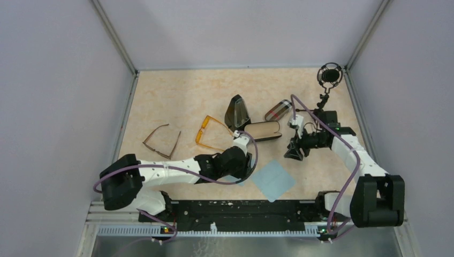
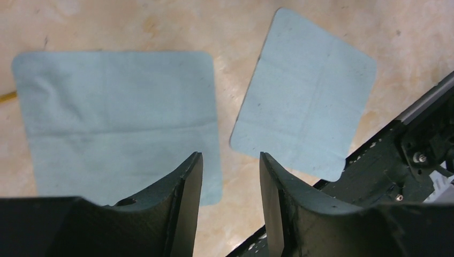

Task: Organize the sunglasses
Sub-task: Fold the glasses cleaning cloth at the center of the board.

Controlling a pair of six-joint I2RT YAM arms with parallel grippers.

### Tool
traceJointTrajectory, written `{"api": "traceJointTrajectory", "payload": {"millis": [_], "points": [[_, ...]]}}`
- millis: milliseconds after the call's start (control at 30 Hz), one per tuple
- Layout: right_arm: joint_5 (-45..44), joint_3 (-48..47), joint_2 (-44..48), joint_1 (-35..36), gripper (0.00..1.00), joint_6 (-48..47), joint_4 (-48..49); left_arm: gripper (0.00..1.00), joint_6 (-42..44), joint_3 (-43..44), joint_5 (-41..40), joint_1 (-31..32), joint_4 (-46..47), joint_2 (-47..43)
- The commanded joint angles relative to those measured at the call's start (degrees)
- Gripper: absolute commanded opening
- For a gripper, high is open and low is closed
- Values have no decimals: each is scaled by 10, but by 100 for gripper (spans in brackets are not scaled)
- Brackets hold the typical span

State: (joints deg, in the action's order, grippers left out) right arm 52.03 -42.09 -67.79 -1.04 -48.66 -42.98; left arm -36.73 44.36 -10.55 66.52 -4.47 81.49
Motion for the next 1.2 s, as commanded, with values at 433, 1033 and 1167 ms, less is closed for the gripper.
{"api": "traceJointTrajectory", "payload": {"millis": [433, 1033, 1167], "points": [[-123, -58, -232, 157, 47, 97, 145, 56, -53, -73, -42, 2, 35, -79], [-106, -59, -254, 186, 32, 59, 74, 57, -54, -84, -45, 2, 60, -64], [-107, -56, -248, 188, 31, 52, 63, 57, -54, -85, -43, 2, 64, -62]]}}
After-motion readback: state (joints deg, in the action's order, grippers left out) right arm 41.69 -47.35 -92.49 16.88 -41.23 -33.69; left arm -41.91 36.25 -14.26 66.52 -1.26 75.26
